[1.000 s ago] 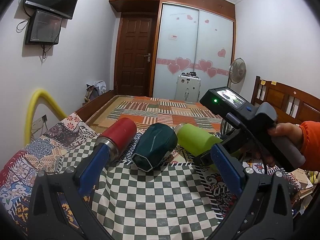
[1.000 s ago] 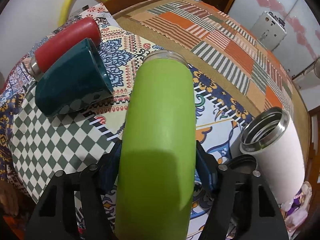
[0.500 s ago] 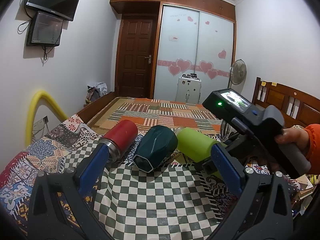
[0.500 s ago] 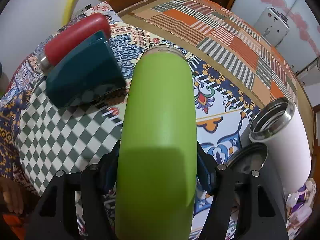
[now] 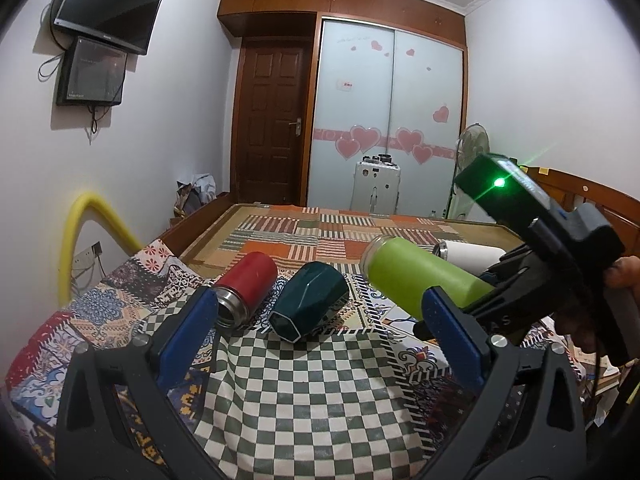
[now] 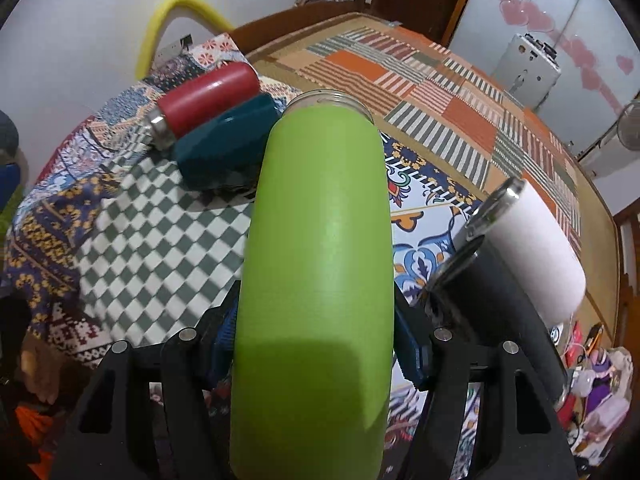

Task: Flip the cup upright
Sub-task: 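Close the right gripper around the middle of the lime-green bottle, then lift the lime-green bottle with the right gripper and rotate it upward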

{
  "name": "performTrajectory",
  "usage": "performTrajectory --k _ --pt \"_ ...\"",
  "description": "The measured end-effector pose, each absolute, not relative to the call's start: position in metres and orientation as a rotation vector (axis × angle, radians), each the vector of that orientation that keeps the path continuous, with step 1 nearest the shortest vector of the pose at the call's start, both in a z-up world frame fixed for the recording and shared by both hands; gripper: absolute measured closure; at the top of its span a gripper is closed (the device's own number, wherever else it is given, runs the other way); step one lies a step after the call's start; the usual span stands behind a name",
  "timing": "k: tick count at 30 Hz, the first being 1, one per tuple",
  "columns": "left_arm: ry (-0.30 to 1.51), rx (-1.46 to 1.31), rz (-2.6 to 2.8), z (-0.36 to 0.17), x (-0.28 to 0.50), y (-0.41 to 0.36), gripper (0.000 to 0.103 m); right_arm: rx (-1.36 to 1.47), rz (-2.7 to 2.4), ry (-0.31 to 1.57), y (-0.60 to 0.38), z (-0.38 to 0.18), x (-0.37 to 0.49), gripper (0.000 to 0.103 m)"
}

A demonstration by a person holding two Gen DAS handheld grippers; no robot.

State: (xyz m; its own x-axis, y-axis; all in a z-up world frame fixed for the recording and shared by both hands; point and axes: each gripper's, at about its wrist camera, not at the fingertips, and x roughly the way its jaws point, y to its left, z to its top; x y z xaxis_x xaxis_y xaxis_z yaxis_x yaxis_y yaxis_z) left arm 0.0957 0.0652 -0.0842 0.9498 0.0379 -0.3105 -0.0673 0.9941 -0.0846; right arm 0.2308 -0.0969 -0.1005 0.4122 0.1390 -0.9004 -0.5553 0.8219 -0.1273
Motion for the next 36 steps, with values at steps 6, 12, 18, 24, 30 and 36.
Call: performTrajectory --k 6,12,18,24,30,36 --pt "0.311 -0.075 0.060 -0.077 0.078 0.060 0.000 -0.420 0.478 1.042 -0.100 -0.095 0.209 0.040" --pt "0.329 -0.061 0.060 -0.081 0.066 0.052 0.000 -0.422 0.501 1.052 -0.105 -0.106 0.189 0.040" --pt "0.383 -0.056 0.042 -0.093 0.068 0.045 0.000 -0.426 0.513 1.101 -0.101 -0.135 0.185 0.040" --pt "0.444 -0.051 0.017 -0.106 0.080 0.044 0.000 -0.441 0.523 1.126 -0.095 -0.153 0.194 0.040" --pt "0.468 -0.070 0.006 -0.114 0.086 0.047 0.000 -0.444 0.533 1.147 -0.091 -0.158 0.198 0.041" --pt "0.469 -0.071 0.038 -0.114 0.086 0.054 0.000 -0.482 0.524 1.162 -0.087 -0.158 0.199 0.040"
